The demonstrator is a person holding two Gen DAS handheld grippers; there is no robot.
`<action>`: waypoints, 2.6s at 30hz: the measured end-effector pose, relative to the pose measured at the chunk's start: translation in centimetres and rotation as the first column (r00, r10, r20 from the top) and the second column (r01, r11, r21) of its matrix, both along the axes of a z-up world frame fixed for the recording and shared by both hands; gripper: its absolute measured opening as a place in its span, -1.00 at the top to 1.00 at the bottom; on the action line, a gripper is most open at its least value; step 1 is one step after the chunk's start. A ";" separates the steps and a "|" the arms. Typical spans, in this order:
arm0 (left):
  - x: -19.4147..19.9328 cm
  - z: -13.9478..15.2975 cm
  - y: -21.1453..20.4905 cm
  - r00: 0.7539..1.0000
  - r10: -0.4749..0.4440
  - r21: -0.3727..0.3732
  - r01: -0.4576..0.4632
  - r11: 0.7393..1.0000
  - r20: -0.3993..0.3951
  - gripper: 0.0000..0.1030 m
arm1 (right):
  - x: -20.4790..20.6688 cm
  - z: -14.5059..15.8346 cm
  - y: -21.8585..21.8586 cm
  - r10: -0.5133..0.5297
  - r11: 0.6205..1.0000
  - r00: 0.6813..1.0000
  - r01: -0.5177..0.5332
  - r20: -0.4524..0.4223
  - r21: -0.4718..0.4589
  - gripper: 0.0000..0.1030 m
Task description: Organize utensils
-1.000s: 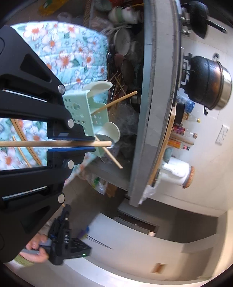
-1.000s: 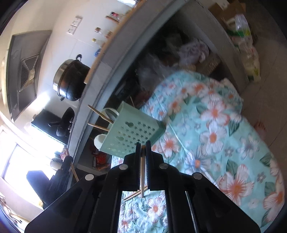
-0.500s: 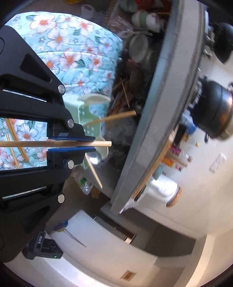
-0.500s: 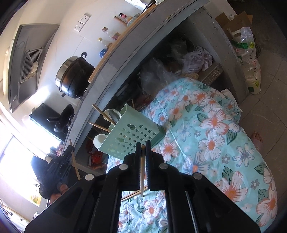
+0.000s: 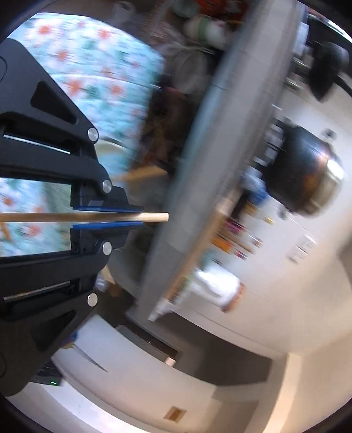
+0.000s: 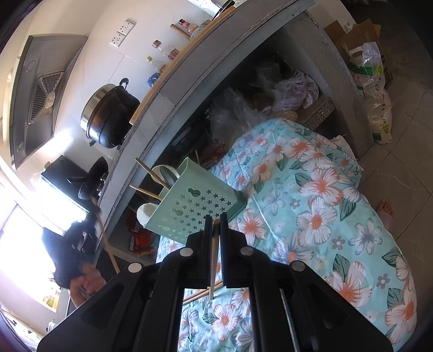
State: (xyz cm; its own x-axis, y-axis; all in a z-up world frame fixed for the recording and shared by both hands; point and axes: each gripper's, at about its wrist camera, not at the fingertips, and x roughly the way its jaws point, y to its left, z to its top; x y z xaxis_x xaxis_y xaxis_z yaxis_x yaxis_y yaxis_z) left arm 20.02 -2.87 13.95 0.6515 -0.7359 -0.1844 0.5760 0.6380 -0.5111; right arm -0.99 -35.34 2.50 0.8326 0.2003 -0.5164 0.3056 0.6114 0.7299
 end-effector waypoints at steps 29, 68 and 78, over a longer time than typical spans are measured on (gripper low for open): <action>9.1 -0.3 -11.5 0.923 0.272 0.056 -0.297 0.953 0.274 0.90 | 0.4 -1.3 -2.0 -0.024 0.999 1.000 0.024 -0.003 0.043 0.89; -8.1 -9.0 -2.5 0.990 0.135 0.497 -0.099 0.862 -0.037 -0.76 | 8.8 18.2 1.0 0.179 0.931 0.923 -0.048 0.339 -0.362 0.90; -8.4 -8.9 -2.5 0.988 0.151 0.531 -0.118 0.839 -0.019 -0.77 | 16.9 16.0 5.8 0.257 0.834 0.946 -0.114 0.197 -0.540 0.90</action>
State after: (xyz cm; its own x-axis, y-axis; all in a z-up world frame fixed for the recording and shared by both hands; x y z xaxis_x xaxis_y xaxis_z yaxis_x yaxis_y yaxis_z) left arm 11.66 -5.33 5.09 0.7131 -0.4227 -0.5593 0.4448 0.8894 -0.1050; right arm 15.86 -29.59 18.55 0.9215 0.1289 -0.3663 -0.0021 0.9450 0.3271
